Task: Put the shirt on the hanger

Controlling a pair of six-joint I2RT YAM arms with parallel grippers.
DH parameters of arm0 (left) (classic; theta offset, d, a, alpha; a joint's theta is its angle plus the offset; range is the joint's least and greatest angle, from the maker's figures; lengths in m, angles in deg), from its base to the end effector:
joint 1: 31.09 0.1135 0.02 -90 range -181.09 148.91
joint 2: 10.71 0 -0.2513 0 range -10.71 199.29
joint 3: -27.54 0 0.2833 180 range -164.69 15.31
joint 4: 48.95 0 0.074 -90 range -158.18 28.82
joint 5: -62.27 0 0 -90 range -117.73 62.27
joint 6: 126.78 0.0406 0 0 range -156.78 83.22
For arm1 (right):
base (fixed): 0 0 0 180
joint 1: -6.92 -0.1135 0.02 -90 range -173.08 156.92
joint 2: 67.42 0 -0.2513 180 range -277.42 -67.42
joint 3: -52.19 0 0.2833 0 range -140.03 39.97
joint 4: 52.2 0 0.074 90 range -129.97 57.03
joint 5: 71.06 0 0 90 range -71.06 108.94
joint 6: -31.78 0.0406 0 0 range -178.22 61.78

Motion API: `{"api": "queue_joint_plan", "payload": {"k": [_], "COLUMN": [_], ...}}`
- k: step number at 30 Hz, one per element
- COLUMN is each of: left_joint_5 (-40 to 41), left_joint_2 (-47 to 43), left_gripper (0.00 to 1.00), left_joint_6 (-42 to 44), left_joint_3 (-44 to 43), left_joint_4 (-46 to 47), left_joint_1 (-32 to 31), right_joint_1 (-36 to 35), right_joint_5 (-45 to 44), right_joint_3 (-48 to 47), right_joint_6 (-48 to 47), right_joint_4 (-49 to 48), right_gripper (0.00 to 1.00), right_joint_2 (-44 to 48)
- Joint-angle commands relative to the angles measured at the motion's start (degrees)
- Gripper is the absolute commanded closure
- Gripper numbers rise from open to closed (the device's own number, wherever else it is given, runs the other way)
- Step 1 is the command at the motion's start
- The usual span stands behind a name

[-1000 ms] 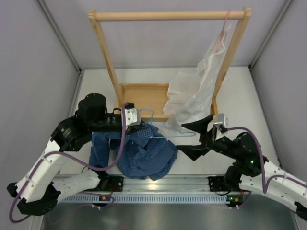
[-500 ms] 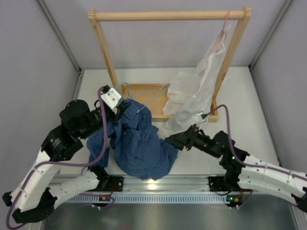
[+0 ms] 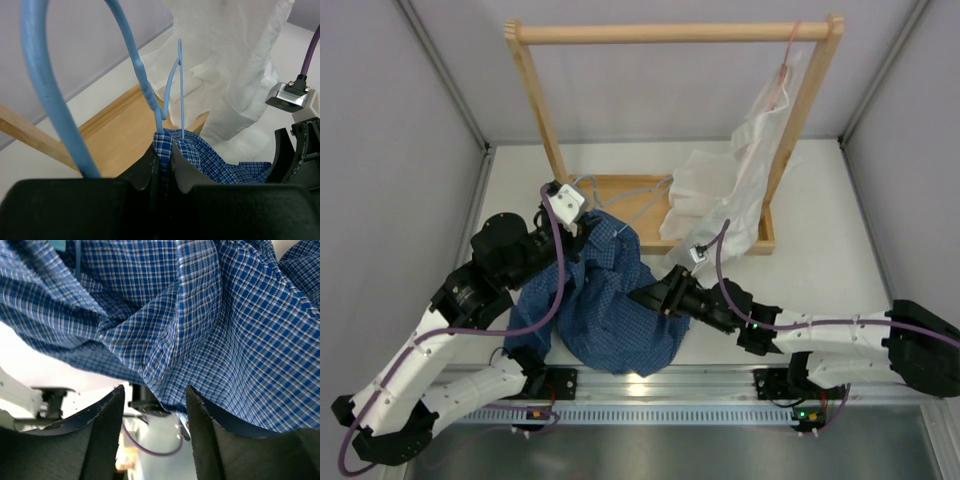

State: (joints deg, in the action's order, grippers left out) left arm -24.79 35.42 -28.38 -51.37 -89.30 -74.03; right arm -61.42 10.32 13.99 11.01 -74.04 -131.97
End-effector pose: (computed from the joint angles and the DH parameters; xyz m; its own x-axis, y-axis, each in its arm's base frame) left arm 0.1461 -0.1331 0.4330 -0.0015 0.2006 -0.9797 0.6503 0.7444 0.1515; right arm 0.1089 0.2577 0.2057 -0.8179 0.4451 -0.3645 -0.2792 0.2470 0.9279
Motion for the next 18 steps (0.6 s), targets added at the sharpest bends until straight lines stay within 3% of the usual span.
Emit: {"api": "queue_joint_plan", "payload": {"k": [1,4,17,18], "left_joint_5": [0.1,-0.6,-1.0,-1.1], "left_joint_2": [-1.1,-1.3,-2.0,-2.0], "left_gripper": [1.00,1.00,1.00,1.00], "left_joint_6": [-1.0,-1.4,-0.8,-0.9], "left_joint_3": [0.7,1.1,2.2,2.2], "left_joint_4": [7.1,7.6,7.5,7.6], "left_joint_1": [0.1,0.1,0.1,0.1], "right_joint_1": [-1.5,-1.5,-1.5,-1.5], "right_joint_5": [-6.0,-6.8,-8.3,-8.2], "right_joint_3": [-2.0,-1.4,-5.4,-5.5], "right_joint_6": [5.6,7.2,8.0,8.3], "right_joint_4": [-9.2,-15.1,-20.1,-20.6], "right_gripper": [0.51,0.58,0.69,0.76], "right_joint_2": [-3.5,-6.3,-12.3,-13.0]}}
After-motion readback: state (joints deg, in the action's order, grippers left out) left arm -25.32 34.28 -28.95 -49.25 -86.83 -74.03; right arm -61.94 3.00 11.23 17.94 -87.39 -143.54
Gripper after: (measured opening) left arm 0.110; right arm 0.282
